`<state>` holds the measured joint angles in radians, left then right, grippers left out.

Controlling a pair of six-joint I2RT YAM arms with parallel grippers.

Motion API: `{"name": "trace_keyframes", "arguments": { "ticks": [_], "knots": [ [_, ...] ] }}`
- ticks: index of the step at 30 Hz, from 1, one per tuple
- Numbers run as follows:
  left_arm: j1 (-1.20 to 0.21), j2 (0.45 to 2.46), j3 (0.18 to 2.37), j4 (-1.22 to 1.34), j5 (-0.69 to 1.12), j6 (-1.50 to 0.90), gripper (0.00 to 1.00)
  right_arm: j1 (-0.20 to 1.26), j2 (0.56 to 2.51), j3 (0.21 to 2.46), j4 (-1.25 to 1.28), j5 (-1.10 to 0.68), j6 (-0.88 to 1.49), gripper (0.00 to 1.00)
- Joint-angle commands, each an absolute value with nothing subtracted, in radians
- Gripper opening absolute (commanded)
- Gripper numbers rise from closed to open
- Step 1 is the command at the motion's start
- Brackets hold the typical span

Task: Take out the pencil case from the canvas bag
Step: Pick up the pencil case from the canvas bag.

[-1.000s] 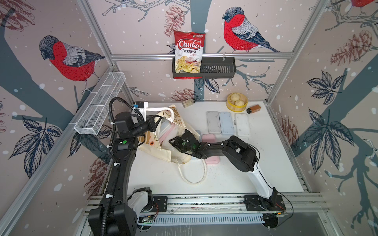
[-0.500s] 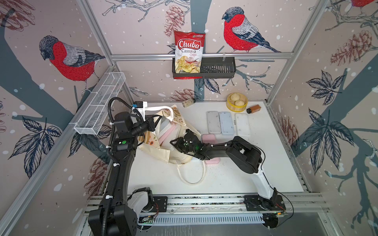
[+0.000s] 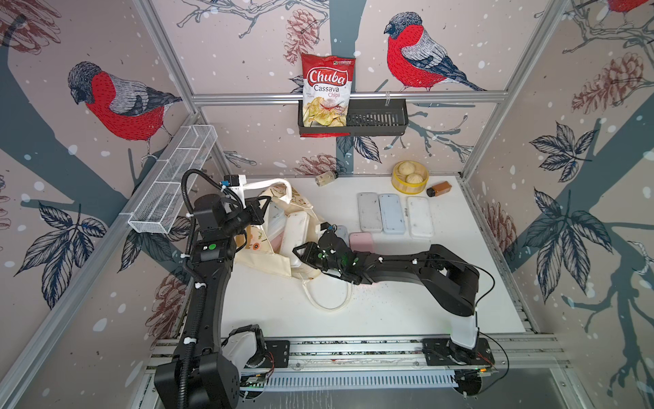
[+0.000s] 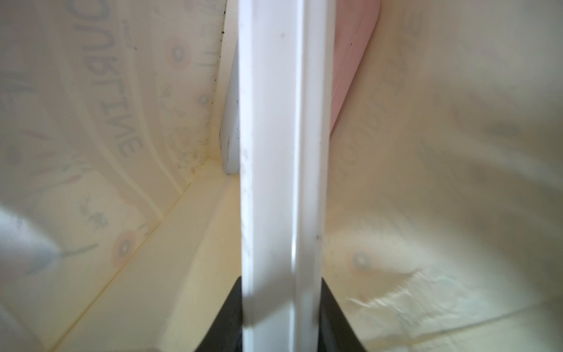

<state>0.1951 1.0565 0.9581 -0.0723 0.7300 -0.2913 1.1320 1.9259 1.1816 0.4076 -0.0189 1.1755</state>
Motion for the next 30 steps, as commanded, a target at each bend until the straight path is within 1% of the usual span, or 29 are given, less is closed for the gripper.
{"name": "trace_keyframes", "arguments": {
  "ticks": [1,9,15,22,26,30],
  "knots": [
    [0.199,1.049,0.968,-0.005,0.726,-0.283,0.0,1.136,1.878,1.151,0.399,0.056,1.096,0.29],
    [0.199,1.046,0.971,-0.012,0.712,-0.278,0.0,1.165,1.762,1.091,0.364,0.096,0.967,0.28],
    [0.2,1.037,0.973,-0.025,0.67,-0.273,0.0,1.201,1.667,1.027,0.369,0.071,0.864,0.28],
    [0.199,1.036,0.973,-0.029,0.645,-0.28,0.0,1.228,1.518,0.914,0.362,0.078,0.748,0.29],
    [0.199,1.029,0.964,-0.034,0.632,-0.282,0.0,1.226,1.409,0.834,0.379,0.031,0.695,0.29],
    [0.199,1.011,0.948,-0.034,0.621,-0.279,0.0,1.225,1.315,0.829,0.294,0.021,0.639,0.28]
  ]
}}
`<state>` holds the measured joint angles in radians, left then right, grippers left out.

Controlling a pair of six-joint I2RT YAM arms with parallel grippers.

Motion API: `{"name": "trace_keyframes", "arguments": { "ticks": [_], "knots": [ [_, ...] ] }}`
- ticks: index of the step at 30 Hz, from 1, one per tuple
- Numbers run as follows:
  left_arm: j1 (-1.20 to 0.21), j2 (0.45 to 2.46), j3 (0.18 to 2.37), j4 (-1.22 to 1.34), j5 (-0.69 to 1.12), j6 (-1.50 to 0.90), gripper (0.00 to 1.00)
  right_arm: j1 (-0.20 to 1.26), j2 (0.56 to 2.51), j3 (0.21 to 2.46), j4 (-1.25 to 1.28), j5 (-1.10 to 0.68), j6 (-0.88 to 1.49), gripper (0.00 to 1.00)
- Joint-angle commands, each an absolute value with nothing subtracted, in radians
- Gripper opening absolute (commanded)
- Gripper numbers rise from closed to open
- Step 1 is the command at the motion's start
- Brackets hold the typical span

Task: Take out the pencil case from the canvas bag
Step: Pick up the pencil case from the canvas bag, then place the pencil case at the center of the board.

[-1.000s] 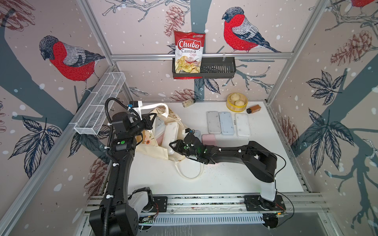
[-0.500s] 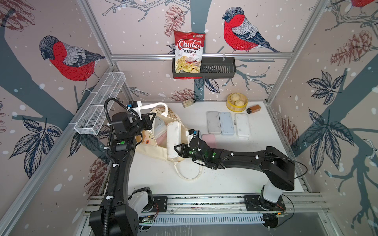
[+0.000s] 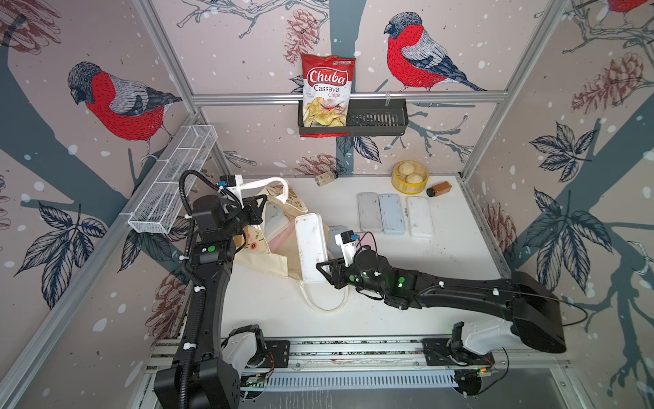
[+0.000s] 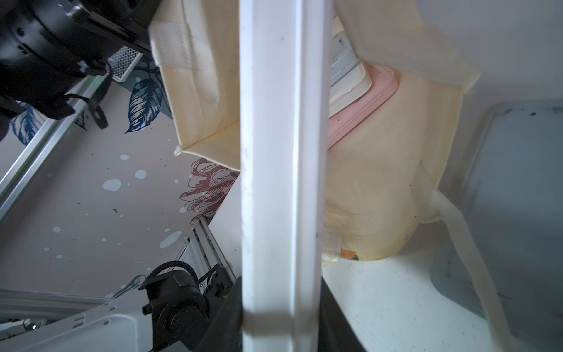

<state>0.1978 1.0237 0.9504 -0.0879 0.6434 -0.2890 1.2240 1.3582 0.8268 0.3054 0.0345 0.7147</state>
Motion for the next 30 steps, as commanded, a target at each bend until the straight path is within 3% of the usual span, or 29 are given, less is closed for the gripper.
{"name": "trace_keyframes", "arguments": {
  "ticks": [1,8,13,19,25,30],
  "knots": [
    [0.199,1.011,0.953,-0.042,0.615,-0.274,0.0,1.221,1.292,0.834,0.263,0.024,0.626,0.27],
    [0.199,1.003,0.957,-0.052,0.608,-0.267,0.0,1.116,1.131,0.825,0.078,0.041,0.6,0.27],
    [0.199,1.008,0.957,-0.051,0.616,-0.272,0.0,0.987,1.021,0.766,-0.024,-0.05,0.552,0.28],
    [0.199,1.015,0.956,-0.048,0.621,-0.278,0.0,0.779,0.925,0.725,-0.244,-0.148,0.527,0.28],
    [0.199,1.02,0.954,-0.044,0.62,-0.279,0.0,0.483,0.906,0.697,-0.462,-0.201,0.483,0.25],
    [0.199,1.028,0.953,-0.043,0.624,-0.279,0.0,0.372,0.949,0.712,-0.496,-0.261,0.452,0.24]
  ]
}}
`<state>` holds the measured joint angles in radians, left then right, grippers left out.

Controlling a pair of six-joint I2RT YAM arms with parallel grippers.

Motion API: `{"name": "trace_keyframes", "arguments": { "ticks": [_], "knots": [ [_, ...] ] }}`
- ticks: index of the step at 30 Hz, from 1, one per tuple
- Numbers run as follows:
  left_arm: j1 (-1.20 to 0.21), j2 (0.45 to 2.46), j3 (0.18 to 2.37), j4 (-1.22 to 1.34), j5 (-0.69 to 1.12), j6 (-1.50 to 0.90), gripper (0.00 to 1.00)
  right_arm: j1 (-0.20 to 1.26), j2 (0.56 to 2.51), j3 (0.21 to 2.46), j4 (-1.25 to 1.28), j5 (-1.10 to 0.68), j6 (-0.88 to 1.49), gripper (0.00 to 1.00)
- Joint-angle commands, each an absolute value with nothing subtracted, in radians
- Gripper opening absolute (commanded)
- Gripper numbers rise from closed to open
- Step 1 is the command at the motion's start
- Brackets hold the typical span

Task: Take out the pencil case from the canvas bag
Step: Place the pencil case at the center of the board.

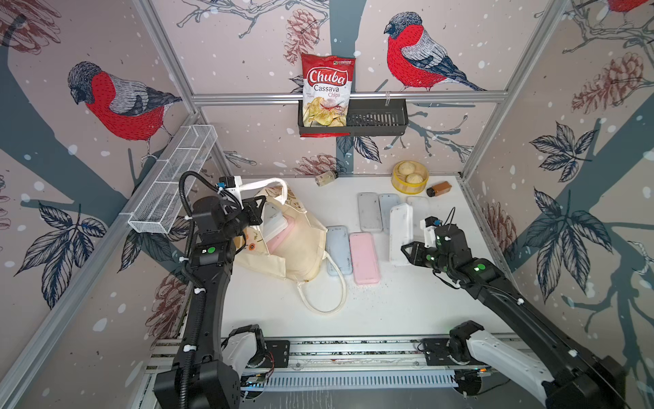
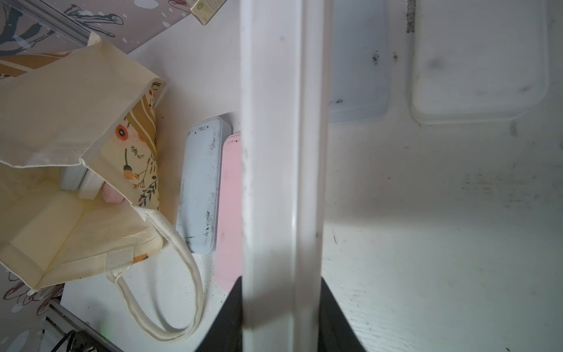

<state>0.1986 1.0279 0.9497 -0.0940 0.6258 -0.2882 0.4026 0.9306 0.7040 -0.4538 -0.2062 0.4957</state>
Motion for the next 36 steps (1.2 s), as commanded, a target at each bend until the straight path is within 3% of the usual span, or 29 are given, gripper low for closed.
{"name": "trace_keyframes", "arguments": {
  "ticks": [1,11,23,36],
  "knots": [
    [0.199,1.028,0.954,-0.044,0.621,-0.277,0.0,0.353,0.973,0.712,-0.506,-0.27,0.452,0.25],
    [0.2,1.022,0.951,-0.046,0.605,-0.273,0.0,0.227,1.272,0.771,-0.555,-0.462,0.371,0.25],
    [0.199,1.032,0.951,-0.049,0.598,-0.272,0.0,0.326,1.189,0.731,-0.567,-0.434,0.43,0.25],
    [0.199,1.038,0.949,-0.048,0.601,-0.272,0.0,0.369,1.293,0.74,-0.559,-0.496,0.4,0.31]
  ]
}}
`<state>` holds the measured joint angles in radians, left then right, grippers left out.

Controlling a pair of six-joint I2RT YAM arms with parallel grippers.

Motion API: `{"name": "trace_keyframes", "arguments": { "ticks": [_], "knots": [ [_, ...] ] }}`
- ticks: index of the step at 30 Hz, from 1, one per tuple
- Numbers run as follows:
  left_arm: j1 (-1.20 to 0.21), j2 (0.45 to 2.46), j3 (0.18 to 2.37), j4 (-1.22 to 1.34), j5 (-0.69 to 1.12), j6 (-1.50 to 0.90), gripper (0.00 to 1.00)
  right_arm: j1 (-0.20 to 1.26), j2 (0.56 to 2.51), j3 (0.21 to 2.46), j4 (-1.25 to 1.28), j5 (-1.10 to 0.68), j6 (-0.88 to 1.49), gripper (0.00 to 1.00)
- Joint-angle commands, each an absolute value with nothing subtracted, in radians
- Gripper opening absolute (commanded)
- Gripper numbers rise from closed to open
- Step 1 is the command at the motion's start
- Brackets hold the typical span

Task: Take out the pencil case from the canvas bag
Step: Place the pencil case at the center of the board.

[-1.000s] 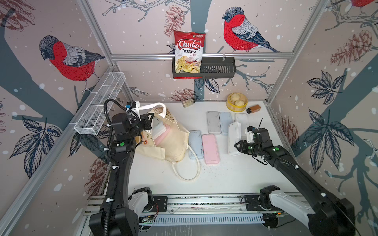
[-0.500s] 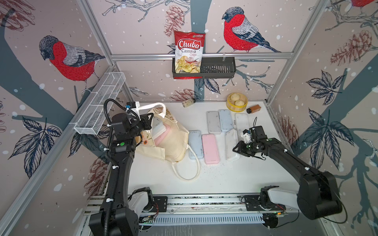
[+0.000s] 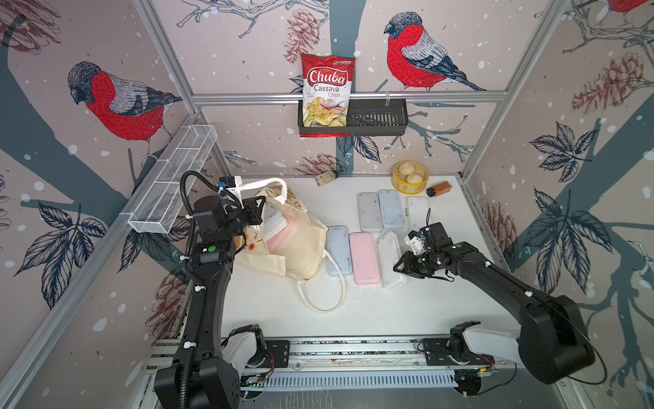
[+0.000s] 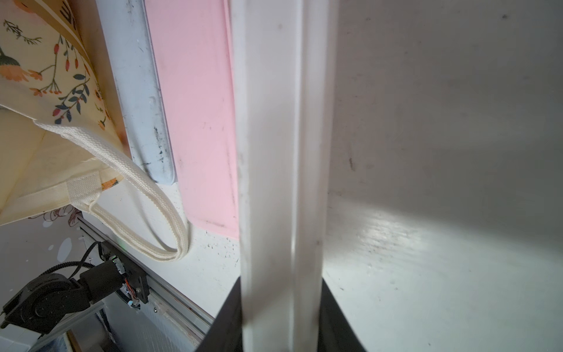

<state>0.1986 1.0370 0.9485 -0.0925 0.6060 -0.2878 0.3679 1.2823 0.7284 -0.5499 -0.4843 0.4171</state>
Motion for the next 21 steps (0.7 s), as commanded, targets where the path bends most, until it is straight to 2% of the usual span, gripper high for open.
{"name": "trace_keyframes", "arguments": {
  "ticks": [1,4,14,21],
  "knots": [
    [0.2,1.038,0.949,-0.049,0.6,-0.273,0.0,0.368,1.299,0.744,-0.56,-0.493,0.397,0.32],
    [0.199,1.039,0.95,-0.049,0.599,-0.27,0.0,0.363,1.315,0.748,-0.559,-0.491,0.387,0.35],
    [0.199,1.034,0.95,-0.052,0.595,-0.267,0.0,0.339,1.334,0.754,-0.566,-0.457,0.386,0.58],
    [0.199,1.035,0.949,-0.053,0.596,-0.267,0.0,0.319,1.338,0.756,-0.557,-0.432,0.39,0.63]
  ]
}}
